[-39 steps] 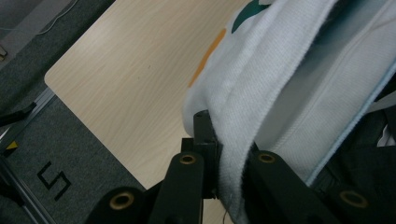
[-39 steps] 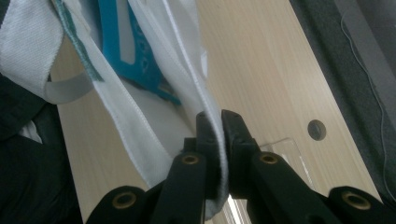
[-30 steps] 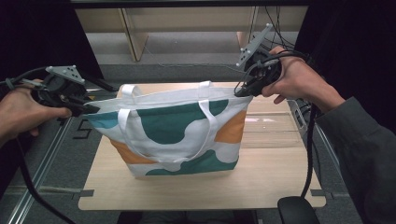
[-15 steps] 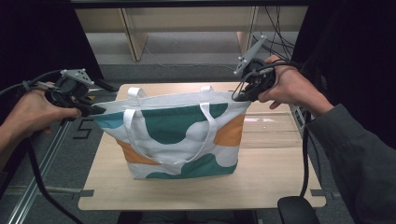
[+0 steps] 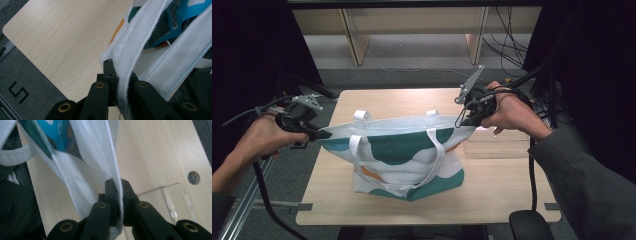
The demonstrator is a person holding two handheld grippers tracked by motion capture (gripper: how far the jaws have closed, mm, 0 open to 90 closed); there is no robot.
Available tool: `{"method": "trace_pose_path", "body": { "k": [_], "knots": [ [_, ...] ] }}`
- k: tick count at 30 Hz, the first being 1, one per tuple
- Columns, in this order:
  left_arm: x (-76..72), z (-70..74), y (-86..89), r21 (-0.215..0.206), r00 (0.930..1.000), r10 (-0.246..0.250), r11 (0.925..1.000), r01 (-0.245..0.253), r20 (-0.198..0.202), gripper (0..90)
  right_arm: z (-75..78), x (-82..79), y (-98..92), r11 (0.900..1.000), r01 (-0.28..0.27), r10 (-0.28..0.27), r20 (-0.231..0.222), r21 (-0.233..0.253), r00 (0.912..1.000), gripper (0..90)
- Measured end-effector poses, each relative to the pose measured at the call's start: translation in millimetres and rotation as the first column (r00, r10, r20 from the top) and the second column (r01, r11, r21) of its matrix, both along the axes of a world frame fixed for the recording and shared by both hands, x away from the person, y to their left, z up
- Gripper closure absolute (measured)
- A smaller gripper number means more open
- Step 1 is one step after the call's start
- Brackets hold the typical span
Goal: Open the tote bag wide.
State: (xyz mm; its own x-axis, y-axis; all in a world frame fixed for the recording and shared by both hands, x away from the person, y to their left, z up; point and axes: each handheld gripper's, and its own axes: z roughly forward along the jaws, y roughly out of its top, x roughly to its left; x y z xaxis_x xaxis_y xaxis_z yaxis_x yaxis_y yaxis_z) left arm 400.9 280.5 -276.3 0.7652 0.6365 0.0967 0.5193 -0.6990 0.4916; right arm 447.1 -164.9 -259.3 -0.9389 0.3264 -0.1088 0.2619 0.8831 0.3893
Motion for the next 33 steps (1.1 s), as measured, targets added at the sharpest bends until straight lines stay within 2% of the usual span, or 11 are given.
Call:
{"method": "trace_pose_path", "body": {
  "k": [4,10,11,15,17,21,22,23,26,30,33],
  "knots": [
    [-3.3,-8.4,2.3,-0.018,0.9998,-0.008,0.9998,0.008,-0.015,85.7,-8.2,-4.2,-0.5,1.0,0.0,0.0,-0.004,0.005,1.0,86.8],
    [-4.0,-33.5,-5.5,0.025,0.9993,-0.026,0.9993,0.027,-0.026,85.7,-23.2,-11.0,0.8,1.0,0.026,-0.026,-0.009,-0.006,0.9996,86.8],
    [-4.0,-38.6,-7.2,0.028,0.999,-0.027,0.9992,0.028,-0.035,85.7,-27.8,-7.1,1.1,1.0,-0.029,0.029,0.012,-0.011,0.9995,86.7],
    [-1.1,-48.9,-9.9,0.032,0.9988,-0.034,0.9989,0.036,-0.036,85.5,-41.2,-8.4,3.6,1.0,0.003,-0.003,-0.014,-0.031,0.9999,86.6],
    [0.6,-61.2,-13.9,0.031,0.9969,-0.02,0.9993,0.023,-0.075,85.5,-48.1,-6.7,4.7,0.999,-0.01,0.009,-0.012,-0.037,0.9999,86.6],
    [2.8,-75.6,-15.7,0.01,0.9952,-0.011,0.9999,0.012,-0.097,85.1,-59.6,-7.1,3.6,1.0,0.017,-0.017,-0.036,-0.022,0.9992,86.5],
    [3.3,-79.3,-15.8,0.007,0.9953,-0.014,0.9999,0.014,-0.096,84.9,-64.2,-1.5,2.7,0.999,-0.049,0.049,-0.005,-0.018,0.9988,86.5],
    [2.9,-84.7,-16.9,-0.005,0.9946,-0.016,0.9999,0.015,-0.102,84.9,-69.2,-6.2,2.8,1.0,0.014,-0.014,-0.04,-0.021,0.9991,86.5],
    [2.6,-102.1,-20.0,-0.007,0.9929,-0.021,0.9998,0.02,-0.117,85.2,-87.3,-5.1,2.4,0.999,-0.025,0.024,-0.032,-0.021,0.9992,86.5],
    [2.7,-116.9,-19.6,-0.039,0.9916,-0.023,0.9991,0.018,-0.128,85.5,-102.4,-6.6,0.3,1.0,0.006,-0.007,-0.064,-0.019,0.9979,86.6],
    [3.5,-134.8,-14.4,-0.086,0.99,-0.017,0.9963,0.005,-0.14,85.5,-118.0,-8.9,-3.8,0.998,0.043,-0.04,-0.061,0.043,0.9973,86.5]
  ]
}}
